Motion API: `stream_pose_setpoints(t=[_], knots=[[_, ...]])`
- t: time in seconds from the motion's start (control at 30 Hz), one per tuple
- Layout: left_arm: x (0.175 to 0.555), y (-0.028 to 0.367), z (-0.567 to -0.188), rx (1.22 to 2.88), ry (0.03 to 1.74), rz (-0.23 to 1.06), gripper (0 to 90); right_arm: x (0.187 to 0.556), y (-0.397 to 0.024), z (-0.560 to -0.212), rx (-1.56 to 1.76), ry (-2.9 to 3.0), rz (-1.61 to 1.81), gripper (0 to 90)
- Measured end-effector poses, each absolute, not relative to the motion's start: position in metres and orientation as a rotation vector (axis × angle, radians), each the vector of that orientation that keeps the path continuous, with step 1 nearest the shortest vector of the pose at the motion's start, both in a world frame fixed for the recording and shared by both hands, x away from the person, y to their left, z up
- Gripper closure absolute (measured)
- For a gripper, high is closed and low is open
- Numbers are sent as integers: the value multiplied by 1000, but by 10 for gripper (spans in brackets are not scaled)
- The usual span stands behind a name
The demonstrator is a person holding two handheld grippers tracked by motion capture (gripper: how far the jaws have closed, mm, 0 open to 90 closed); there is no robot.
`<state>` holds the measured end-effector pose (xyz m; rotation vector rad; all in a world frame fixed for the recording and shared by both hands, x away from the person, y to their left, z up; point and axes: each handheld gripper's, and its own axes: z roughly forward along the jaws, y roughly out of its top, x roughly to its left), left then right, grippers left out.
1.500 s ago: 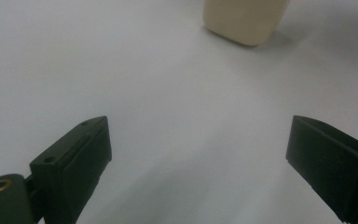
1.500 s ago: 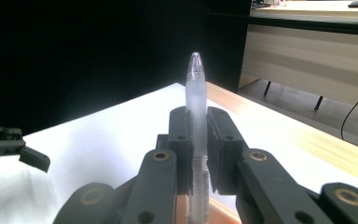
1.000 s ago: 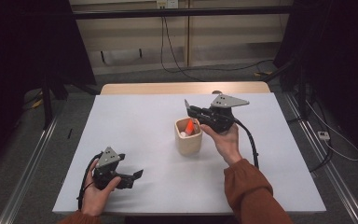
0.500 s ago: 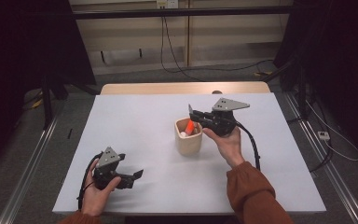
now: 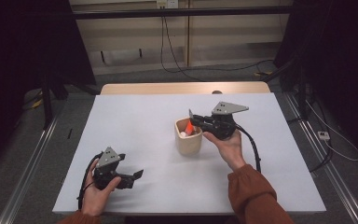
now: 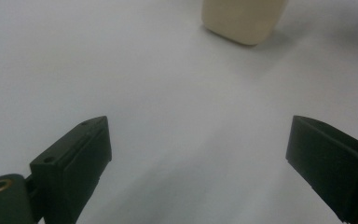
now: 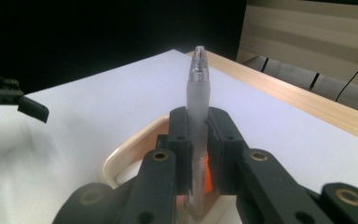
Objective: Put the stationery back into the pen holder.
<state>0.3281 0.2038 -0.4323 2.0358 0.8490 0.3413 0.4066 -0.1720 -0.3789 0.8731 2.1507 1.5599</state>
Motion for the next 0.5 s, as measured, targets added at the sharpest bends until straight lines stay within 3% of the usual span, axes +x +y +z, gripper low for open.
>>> stream_pose_setpoints(t=[0.5], knots=[[328, 204, -432, 2035, 851, 343, 66, 404, -173, -383, 872, 2159, 1546, 808]])
